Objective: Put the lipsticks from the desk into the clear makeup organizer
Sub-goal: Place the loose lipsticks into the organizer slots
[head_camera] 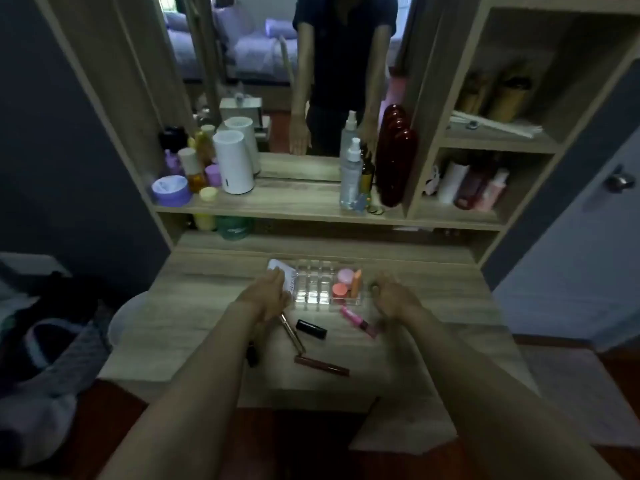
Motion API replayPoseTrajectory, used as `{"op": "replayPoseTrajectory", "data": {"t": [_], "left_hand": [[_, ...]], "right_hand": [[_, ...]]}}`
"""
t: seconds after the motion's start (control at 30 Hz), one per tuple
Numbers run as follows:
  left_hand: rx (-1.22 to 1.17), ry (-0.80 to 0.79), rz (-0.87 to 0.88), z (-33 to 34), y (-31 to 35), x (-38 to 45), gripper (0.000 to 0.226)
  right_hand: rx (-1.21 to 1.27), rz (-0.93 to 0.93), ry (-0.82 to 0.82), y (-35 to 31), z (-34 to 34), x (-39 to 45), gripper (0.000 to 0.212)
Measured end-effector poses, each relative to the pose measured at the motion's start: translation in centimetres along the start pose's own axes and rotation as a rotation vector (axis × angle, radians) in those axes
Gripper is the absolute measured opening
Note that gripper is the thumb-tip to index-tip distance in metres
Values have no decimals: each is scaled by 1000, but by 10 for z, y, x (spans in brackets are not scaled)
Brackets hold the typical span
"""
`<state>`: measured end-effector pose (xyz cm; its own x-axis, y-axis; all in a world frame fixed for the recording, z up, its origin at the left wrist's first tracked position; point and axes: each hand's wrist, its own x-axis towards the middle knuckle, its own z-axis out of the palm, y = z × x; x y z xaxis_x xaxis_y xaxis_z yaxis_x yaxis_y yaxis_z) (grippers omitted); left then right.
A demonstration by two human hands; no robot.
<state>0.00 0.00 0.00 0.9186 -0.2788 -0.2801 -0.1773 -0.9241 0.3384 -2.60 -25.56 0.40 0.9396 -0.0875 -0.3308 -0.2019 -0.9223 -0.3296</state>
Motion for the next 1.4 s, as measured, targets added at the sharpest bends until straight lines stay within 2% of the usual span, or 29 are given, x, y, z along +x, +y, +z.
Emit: {"op": "replayPoseTrajectory", "data": {"t": [0.2,0.3,0.47,0.67,1.07,1.23,1.4], "left_hand": [[65,-54,86,8,-16,3,53],[82,-25,134,7,-21,5,46],[161,-61,200,5,-26,9,33],[159,-141,194,23,-27,11,38],[271,-163,308,24,-34,17,25],[116,-131,328,3,-39,23,23],[-188,-31,321,-33,-40,29,26]], "right_hand": [[-21,37,-41,-11,22,-2,49],[-5,107,-25,-13,25,2,38],[-84,170,-61,-9,30,4,43],[-156,184,-157,-6,42,5,40],[-116,191,-112,0,46,9,34],[-24,173,-106,6,32,12,27],[56,103,-102,3,4,16,15]]}}
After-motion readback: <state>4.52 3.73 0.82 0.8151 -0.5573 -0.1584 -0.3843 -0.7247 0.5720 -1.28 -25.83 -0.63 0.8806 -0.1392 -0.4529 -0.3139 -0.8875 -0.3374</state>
